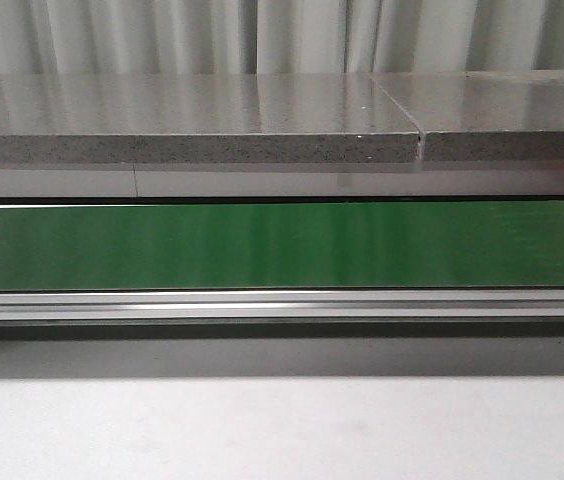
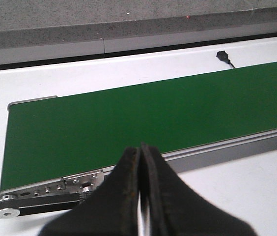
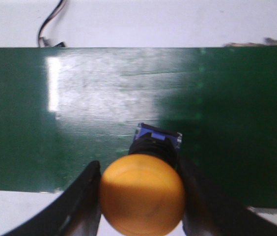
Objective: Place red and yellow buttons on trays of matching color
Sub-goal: 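Grasp the yellow button with the right gripper and lift it, then lower the yellow button into the yellow tray and open the right gripper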
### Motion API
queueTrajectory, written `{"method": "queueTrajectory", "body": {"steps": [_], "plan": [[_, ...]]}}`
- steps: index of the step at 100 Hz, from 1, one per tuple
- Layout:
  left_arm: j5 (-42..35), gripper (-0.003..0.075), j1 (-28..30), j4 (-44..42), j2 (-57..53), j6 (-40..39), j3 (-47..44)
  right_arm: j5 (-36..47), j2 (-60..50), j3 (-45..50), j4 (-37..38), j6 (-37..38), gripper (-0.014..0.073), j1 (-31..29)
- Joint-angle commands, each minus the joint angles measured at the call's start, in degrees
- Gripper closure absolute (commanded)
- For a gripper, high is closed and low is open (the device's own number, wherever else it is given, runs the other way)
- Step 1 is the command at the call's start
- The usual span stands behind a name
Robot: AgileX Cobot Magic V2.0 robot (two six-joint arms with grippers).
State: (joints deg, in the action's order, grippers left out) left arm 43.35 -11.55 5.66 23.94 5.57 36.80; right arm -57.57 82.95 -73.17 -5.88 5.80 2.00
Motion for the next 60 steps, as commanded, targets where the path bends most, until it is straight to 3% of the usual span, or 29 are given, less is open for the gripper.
{"method": "queueTrajectory", "body": {"steps": [1, 36, 60], "plan": [[-3.88, 0.0741, -0.5, 0.91, 0.51, -0.14, 1.53, 2.02, -4.0, 0.05, 0.4, 0.51, 0.0563, -4.41], [-3.88, 0.0741, -0.5, 0.91, 0.51, -0.14, 1.53, 1.71, -6.56, 3.0, 1.35, 0.8, 0.0563, -24.34], [-3.88, 0.0741, -0.5, 0.91, 0.51, -0.14, 1.53, 4.39, -6.56, 6.58, 2.59, 1.35, 0.0563, -34.53]]}}
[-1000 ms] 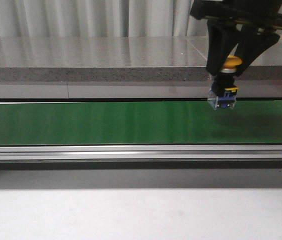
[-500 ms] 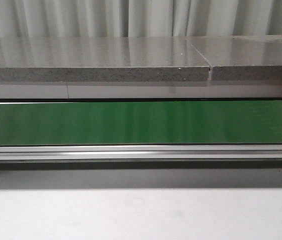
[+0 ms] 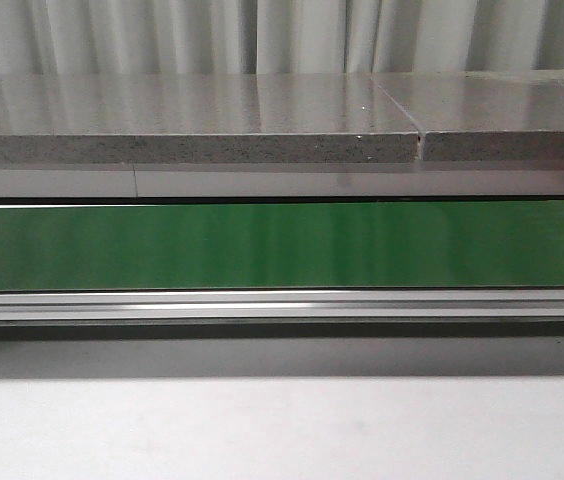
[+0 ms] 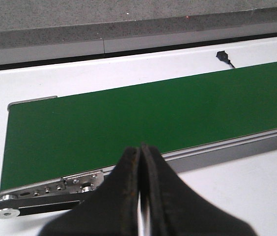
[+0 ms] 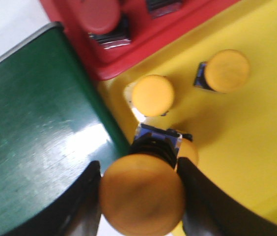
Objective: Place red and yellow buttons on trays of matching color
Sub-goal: 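Lower the yellow button into the yellow tray and open the right gripper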
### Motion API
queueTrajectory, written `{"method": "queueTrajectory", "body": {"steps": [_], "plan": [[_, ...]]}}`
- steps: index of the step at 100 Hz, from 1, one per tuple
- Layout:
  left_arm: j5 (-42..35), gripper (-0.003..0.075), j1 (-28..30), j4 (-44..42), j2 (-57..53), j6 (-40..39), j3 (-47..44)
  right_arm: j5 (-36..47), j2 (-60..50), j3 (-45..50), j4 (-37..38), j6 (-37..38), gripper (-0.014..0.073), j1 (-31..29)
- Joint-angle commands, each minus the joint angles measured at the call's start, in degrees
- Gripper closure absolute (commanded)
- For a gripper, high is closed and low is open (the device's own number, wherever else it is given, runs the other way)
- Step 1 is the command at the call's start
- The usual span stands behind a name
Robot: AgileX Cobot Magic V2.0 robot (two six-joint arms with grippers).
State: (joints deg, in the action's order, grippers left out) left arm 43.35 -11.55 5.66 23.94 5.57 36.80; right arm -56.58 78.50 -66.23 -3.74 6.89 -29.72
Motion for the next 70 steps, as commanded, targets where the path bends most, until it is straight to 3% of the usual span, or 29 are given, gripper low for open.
{"method": "queueTrajectory", "body": {"steps": [1, 35, 70], "plan": [[-3.88, 0.0741, -0.5, 0.91, 0.51, -0.14, 1.53, 3.54, -2.1, -0.22, 0.55, 0.26, 0.0563, -3.03], [-3.88, 0.0741, -0.5, 0.91, 0.51, -0.14, 1.53, 10.31, -1.93, 4.95, 1.69, 0.47, 0.0563, -11.46], [-3.88, 0.0741, -0.5, 0.91, 0.51, -0.14, 1.53, 13.11, 2.42, 7.89, 2.51, 0.65, 0.0563, -12.45]]}}
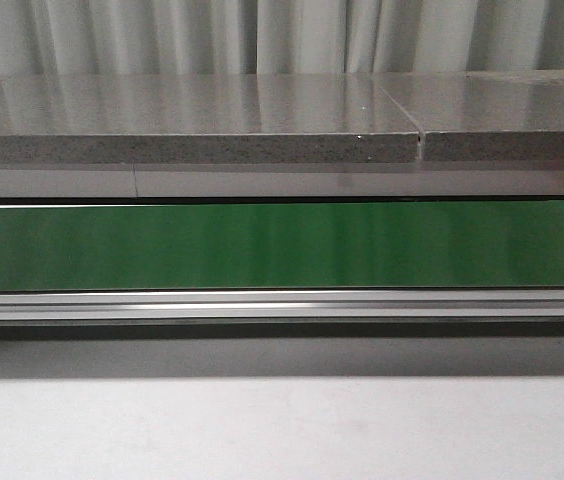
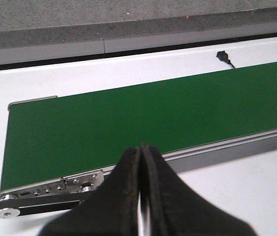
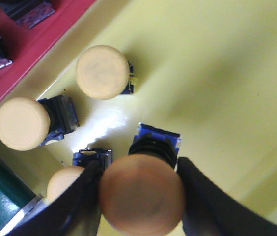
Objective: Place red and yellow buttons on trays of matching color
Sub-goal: 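Lower the yellow button into the yellow tray and open the right gripper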
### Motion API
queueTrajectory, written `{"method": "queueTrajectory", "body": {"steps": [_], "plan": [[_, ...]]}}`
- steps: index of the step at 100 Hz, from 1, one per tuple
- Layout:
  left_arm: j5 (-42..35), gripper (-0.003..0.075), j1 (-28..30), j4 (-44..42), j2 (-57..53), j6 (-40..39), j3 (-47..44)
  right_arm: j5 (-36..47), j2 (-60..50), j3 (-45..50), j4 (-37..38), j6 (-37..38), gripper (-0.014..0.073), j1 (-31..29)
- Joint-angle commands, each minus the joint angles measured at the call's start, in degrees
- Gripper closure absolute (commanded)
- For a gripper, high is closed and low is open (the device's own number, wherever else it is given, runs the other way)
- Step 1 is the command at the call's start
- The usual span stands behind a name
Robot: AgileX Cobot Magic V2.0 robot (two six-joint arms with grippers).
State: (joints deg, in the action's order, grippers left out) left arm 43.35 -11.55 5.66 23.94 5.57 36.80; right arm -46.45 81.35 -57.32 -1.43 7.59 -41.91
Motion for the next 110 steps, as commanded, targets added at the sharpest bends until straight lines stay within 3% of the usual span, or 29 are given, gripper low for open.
{"method": "queueTrajectory", "body": {"steps": [1, 38, 48, 63, 72, 110], "plan": [[-3.88, 0.0741, -0.5, 0.91, 0.51, -0.14, 1.53, 3.11, -0.3, -0.96, 0.19, 0.24, 0.0563, -0.26], [-3.88, 0.0741, -0.5, 0.91, 0.51, -0.14, 1.53, 8.25, 5.39, 2.59, -0.44, 1.74, 0.0555, -0.26], [-3.88, 0.0741, -0.5, 0.91, 0.51, -0.14, 1.53, 8.78, 5.76, 2.59, -0.5, 1.74, 0.0478, -0.26], [-3.88, 0.0741, -0.5, 0.91, 0.51, -0.14, 1.53, 8.82, 5.8, 2.59, -0.62, 1.74, 0.0245, -0.26], [-3.88, 0.0741, -0.5, 0.91, 0.51, -0.14, 1.53, 8.26, 5.8, 2.59, -0.69, 1.74, 0.0158, -0.26], [-3.88, 0.0741, -0.5, 0.91, 0.51, -0.14, 1.53, 7.95, 4.18, 2.59, -0.82, 1.74, 0.0146, -0.26]]}}
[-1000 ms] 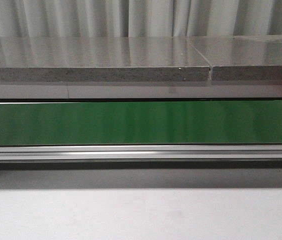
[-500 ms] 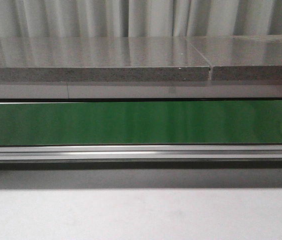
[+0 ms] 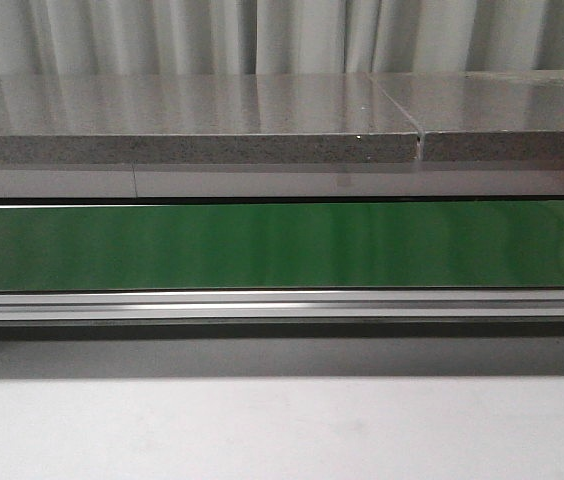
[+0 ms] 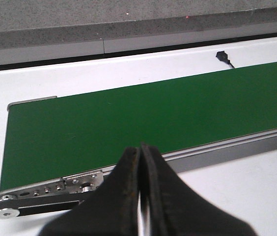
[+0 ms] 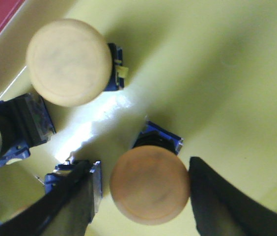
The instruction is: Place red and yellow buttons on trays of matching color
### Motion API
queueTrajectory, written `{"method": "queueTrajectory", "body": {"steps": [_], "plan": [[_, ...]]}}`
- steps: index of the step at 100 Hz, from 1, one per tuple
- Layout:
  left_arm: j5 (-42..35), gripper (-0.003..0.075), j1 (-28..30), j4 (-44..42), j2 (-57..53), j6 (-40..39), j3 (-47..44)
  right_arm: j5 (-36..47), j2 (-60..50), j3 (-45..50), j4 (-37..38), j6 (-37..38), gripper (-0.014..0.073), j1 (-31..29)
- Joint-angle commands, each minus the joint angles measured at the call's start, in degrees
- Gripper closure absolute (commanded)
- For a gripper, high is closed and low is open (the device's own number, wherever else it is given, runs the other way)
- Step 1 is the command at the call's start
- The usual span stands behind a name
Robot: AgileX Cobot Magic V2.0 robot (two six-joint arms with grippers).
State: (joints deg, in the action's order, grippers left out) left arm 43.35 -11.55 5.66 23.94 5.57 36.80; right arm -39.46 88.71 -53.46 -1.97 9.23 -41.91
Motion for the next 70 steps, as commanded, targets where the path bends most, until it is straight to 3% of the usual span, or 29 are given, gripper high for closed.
{"method": "queueTrajectory", "body": {"steps": [1, 47, 57, 70], "plan": [[-3.88, 0.0741, -0.5, 0.91, 0.51, -0.14, 1.53, 0.96, -3.34, -1.27, -0.28, 0.1, 0.0146, -0.26], [-3.88, 0.0741, -0.5, 0.91, 0.51, -0.14, 1.53, 0.04, -18.73, -1.27, 0.81, 0.05, 0.0165, 2.37], [-3.88, 0.0741, -0.5, 0.91, 0.51, -0.14, 1.53, -0.2, -22.24, -1.27, 0.86, -0.78, 0.0291, 6.32], [-3.88, 0.0741, -0.5, 0.91, 0.51, -0.14, 1.53, -0.87, -23.88, -1.27, 0.86, -0.99, 0.0569, 13.87]]}}
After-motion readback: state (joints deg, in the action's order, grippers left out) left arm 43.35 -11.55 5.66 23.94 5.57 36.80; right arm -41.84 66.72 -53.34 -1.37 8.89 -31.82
